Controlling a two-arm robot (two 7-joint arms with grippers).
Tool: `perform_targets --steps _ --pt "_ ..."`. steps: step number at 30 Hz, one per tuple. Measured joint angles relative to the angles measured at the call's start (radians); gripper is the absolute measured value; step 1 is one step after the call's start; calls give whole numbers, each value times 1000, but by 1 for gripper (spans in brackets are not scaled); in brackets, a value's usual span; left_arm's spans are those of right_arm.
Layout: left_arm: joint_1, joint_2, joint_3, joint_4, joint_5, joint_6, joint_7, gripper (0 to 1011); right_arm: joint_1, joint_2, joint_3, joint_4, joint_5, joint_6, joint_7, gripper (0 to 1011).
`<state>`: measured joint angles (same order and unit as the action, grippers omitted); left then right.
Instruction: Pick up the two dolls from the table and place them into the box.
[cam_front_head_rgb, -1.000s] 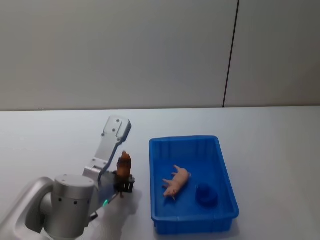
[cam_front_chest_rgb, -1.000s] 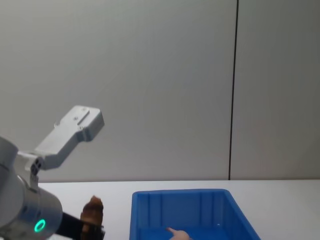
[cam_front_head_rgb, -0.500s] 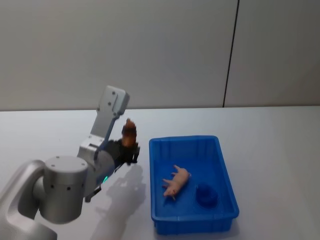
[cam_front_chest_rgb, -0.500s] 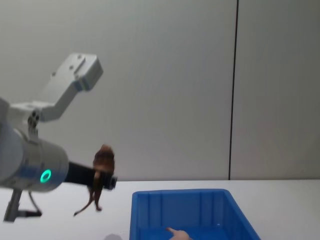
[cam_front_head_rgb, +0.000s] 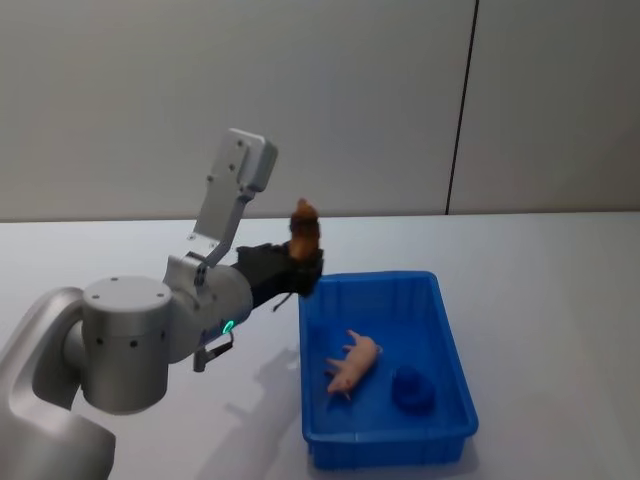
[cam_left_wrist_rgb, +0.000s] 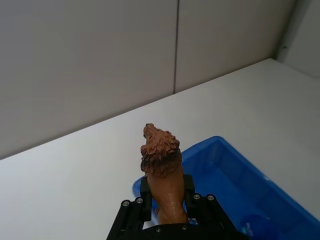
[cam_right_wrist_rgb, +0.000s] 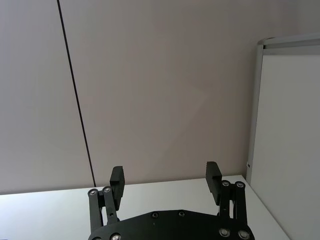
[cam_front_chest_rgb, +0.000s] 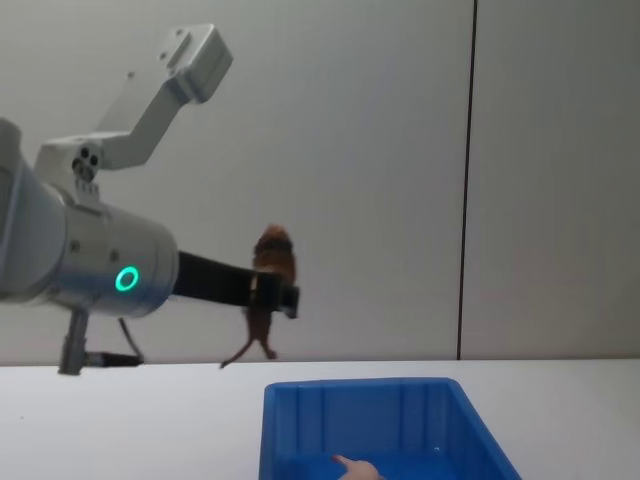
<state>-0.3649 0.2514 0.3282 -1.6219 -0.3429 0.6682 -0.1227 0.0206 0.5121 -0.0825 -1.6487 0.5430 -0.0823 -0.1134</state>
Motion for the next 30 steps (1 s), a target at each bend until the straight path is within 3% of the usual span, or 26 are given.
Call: perform_targets --steps 10,21,26,30 --pt "-23 -7 2 23 -53 52 -122 371 0 0 0 0 0 0 0 1001" --pt "-31 -15 12 72 -107 118 -211 375 0 0 0 0 0 0 0 1001" --pt "-33 -17 16 86 -120 132 -231 491 0 0 0 0 0 0 0 1001" --pt "-33 -18 18 95 -129 142 -245 654 0 0 0 0 0 0 0 1001"
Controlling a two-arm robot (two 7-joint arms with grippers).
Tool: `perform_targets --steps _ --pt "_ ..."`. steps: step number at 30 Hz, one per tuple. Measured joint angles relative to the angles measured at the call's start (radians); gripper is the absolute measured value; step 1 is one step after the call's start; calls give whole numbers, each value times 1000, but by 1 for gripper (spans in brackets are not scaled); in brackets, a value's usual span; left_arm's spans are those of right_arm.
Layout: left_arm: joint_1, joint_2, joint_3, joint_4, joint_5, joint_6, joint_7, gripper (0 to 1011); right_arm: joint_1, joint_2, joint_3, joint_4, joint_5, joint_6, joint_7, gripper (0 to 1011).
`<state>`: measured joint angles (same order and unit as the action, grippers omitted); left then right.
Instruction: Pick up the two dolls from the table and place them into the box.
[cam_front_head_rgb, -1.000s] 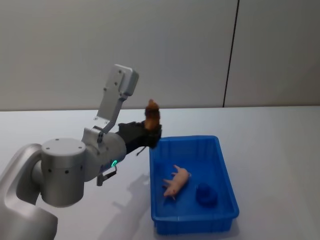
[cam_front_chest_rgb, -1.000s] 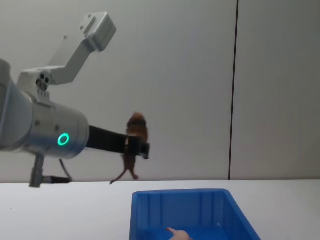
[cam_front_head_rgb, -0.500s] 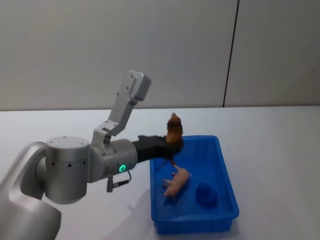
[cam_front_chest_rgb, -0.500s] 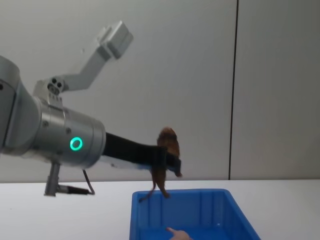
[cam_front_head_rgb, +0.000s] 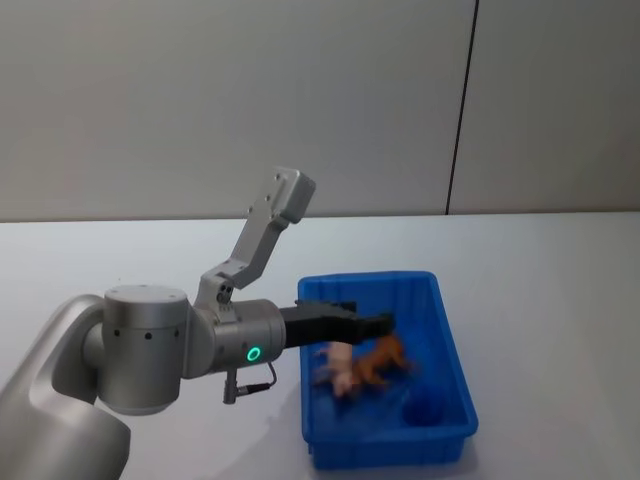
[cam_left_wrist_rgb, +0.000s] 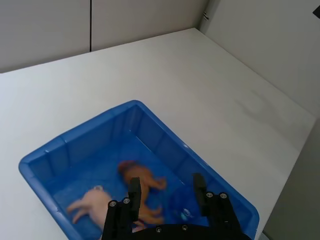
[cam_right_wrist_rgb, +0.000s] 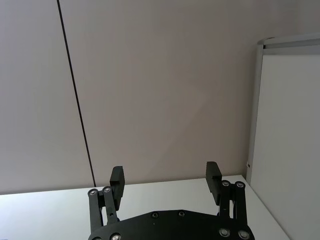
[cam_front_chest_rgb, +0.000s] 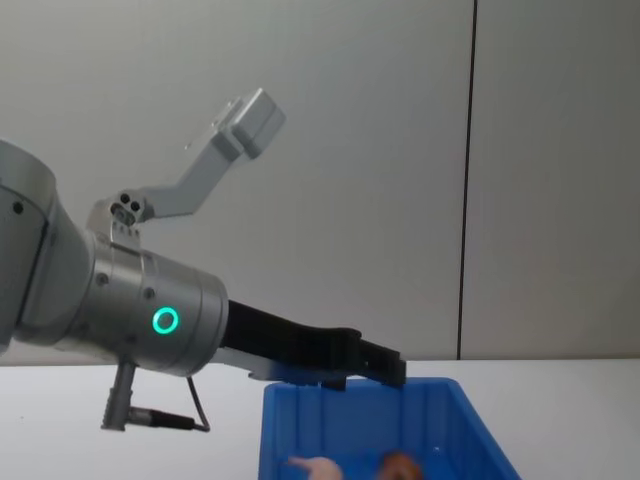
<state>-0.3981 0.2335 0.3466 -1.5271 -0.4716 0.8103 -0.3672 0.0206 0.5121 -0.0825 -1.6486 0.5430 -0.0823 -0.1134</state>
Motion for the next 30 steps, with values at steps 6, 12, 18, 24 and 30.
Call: perform_targets --steps 6,12,18,24,30 --pt "-1 -1 2 7 -6 7 -11 822 0 0 0 0 0 0 0 1001" --pt "1 1 1 2 -10 0 -6 956 0 0 0 0 0 0 0 1001" --pt "12 7 -4 -24 -14 -33 27 1001 0 0 0 0 0 0 0 1001" --pt "26 14 -11 -59 -17 -73 69 1001 0 0 0 0 0 0 0 1001" --pt "48 27 -22 -113 -17 -136 133 1001 0 0 0 0 0 0 0 1001"
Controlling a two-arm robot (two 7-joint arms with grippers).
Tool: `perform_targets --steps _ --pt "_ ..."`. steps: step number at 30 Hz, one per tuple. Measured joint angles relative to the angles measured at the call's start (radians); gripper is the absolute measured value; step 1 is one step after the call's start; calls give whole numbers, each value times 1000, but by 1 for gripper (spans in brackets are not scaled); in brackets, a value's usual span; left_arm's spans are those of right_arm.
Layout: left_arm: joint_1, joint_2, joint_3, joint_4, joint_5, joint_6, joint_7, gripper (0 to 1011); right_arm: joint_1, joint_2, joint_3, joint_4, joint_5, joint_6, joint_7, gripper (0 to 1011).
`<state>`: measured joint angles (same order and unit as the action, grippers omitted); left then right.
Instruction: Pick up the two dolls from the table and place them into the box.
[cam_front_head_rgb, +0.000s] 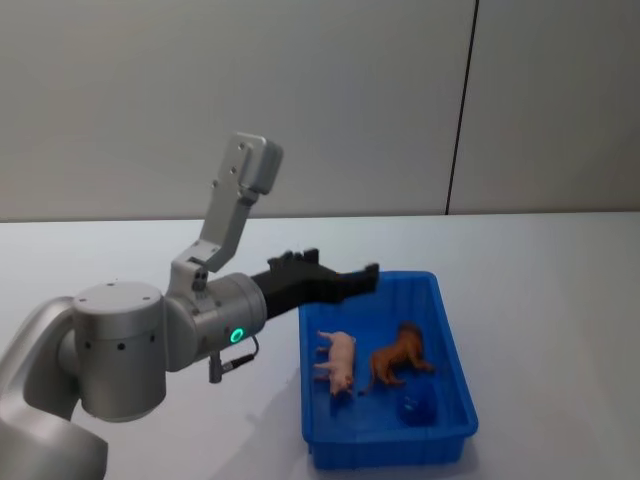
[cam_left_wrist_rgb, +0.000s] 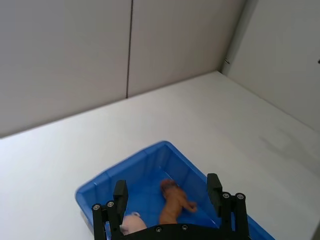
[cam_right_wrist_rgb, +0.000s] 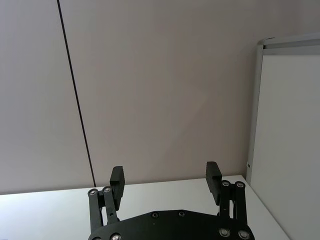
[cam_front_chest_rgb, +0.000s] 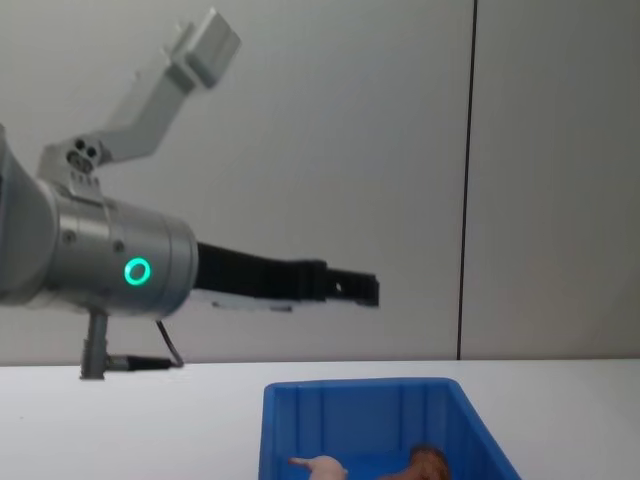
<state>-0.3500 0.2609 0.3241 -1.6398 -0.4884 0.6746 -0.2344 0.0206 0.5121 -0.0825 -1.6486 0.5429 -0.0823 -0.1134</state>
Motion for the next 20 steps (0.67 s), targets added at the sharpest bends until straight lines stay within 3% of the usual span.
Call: perform_targets --steps 20 --pt "64 41 -40 -159 54 -220 201 1001 0 0 0 0 0 0 0 1001"
